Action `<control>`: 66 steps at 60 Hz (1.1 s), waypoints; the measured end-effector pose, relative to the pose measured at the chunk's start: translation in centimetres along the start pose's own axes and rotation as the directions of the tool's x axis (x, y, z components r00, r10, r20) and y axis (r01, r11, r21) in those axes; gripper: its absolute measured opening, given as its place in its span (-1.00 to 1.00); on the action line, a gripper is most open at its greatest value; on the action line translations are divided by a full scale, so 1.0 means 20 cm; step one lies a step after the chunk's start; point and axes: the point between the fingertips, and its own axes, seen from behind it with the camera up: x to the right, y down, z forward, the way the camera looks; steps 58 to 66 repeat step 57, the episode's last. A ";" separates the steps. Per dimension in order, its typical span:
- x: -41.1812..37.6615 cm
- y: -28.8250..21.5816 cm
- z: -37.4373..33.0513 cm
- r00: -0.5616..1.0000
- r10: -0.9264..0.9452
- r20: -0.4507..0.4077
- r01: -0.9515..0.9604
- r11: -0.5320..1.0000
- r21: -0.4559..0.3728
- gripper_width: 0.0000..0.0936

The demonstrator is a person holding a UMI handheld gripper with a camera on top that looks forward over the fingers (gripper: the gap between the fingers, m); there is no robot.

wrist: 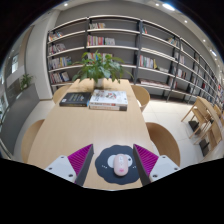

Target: Arrange mouse

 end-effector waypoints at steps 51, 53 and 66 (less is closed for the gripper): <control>-0.64 0.09 -0.78 0.997 -0.017 0.076 0.008 0.993 0.121 0.68; -0.65 0.09 -0.77 0.997 -0.017 0.077 0.007 0.993 0.121 0.68; -0.66 0.11 -0.79 0.997 -0.016 0.080 0.006 0.993 0.116 0.68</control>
